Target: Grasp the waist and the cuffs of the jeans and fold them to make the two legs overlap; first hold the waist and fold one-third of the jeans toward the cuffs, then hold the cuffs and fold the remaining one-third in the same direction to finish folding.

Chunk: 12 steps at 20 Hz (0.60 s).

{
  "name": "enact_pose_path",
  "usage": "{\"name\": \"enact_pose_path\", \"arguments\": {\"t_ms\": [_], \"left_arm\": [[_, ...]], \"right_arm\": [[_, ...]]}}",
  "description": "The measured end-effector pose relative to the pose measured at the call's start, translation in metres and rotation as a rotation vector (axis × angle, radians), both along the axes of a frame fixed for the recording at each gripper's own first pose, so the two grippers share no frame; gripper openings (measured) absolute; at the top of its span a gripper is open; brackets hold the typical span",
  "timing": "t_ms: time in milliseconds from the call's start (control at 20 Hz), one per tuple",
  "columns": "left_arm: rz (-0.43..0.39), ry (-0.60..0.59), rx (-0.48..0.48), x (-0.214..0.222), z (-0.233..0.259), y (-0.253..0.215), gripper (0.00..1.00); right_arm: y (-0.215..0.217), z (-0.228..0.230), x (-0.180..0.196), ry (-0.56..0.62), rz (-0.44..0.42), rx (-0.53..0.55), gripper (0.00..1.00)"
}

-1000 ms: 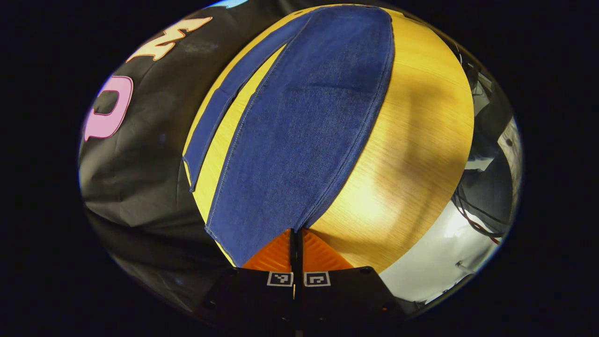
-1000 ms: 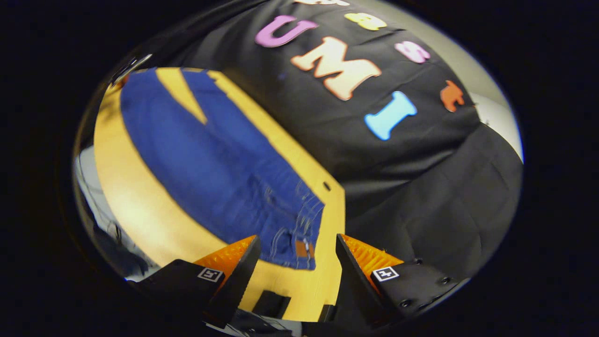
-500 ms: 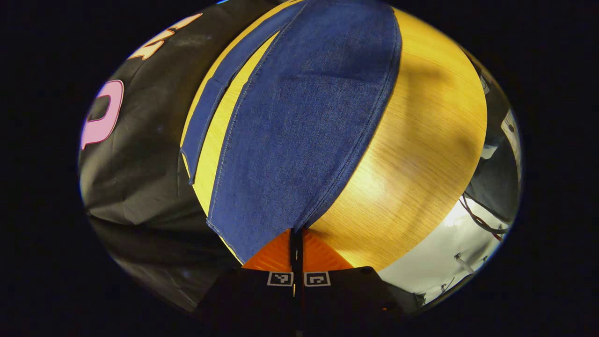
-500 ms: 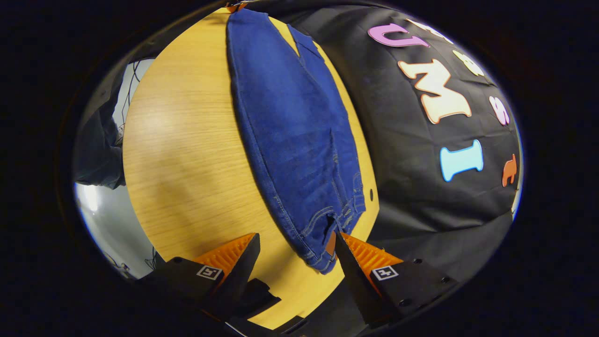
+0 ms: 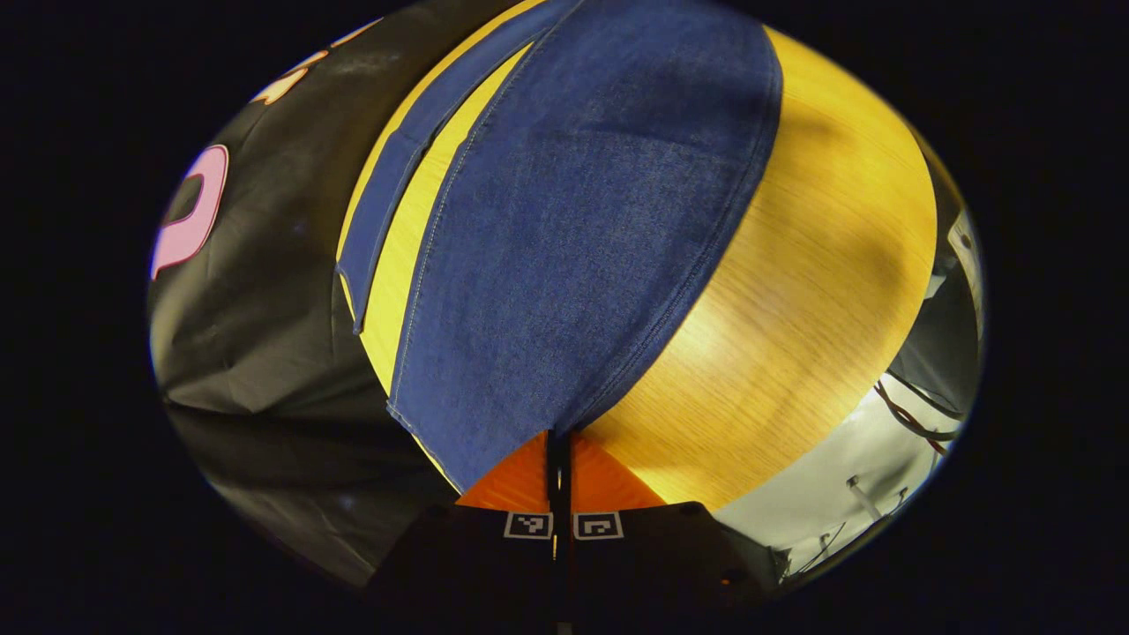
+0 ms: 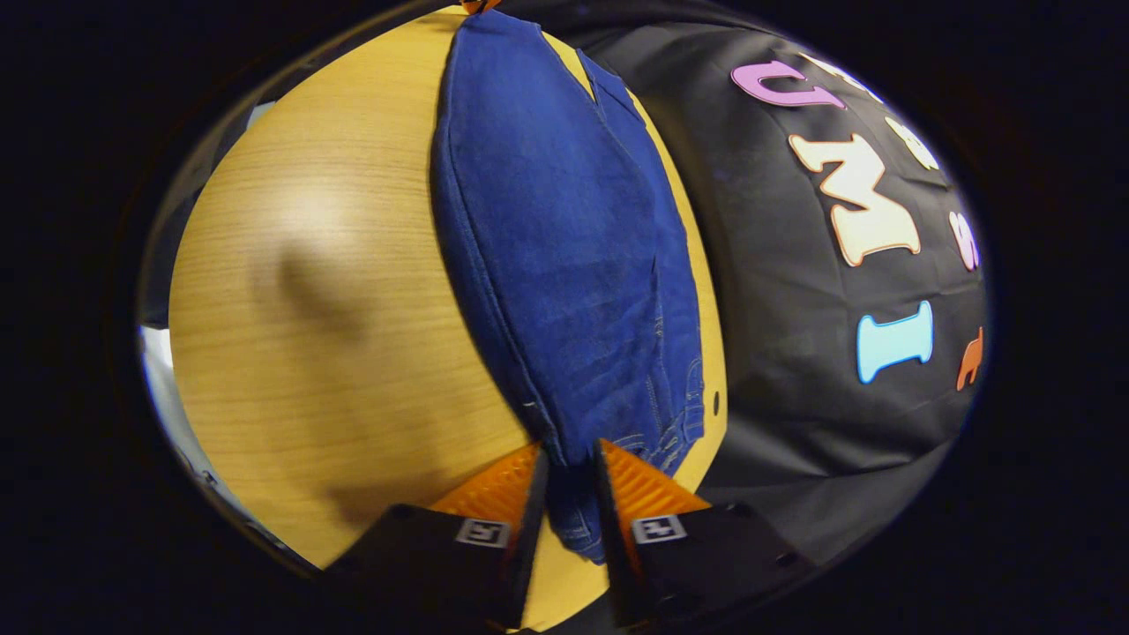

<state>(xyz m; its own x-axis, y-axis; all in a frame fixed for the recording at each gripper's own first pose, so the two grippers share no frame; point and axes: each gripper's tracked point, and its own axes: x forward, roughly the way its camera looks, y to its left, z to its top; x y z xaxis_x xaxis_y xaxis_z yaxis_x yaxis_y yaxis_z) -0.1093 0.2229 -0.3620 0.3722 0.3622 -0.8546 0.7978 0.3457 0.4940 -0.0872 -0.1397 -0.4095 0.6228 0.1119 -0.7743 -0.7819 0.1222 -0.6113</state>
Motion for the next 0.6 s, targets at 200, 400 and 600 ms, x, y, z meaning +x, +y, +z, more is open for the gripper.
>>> {"name": "enact_pose_path", "arguments": {"t_ms": [200, 400, 600], "left_arm": [[0.045, -0.056, 0.022, 0.003, 0.005, -0.001, 0.00], [0.150, -0.178, 0.008, 0.022, 0.029, -0.016, 0.00], [0.206, -0.327, -0.008, 0.052, 0.083, -0.039, 0.00]], "right_arm": [[-0.003, 0.007, 0.008, -0.043, -0.069, 0.054, 0.06], [0.003, 0.053, 0.029, -0.172, -0.201, 0.184, 0.07], [0.005, 0.082, 0.063, -0.247, -0.324, 0.269, 0.06]]}}
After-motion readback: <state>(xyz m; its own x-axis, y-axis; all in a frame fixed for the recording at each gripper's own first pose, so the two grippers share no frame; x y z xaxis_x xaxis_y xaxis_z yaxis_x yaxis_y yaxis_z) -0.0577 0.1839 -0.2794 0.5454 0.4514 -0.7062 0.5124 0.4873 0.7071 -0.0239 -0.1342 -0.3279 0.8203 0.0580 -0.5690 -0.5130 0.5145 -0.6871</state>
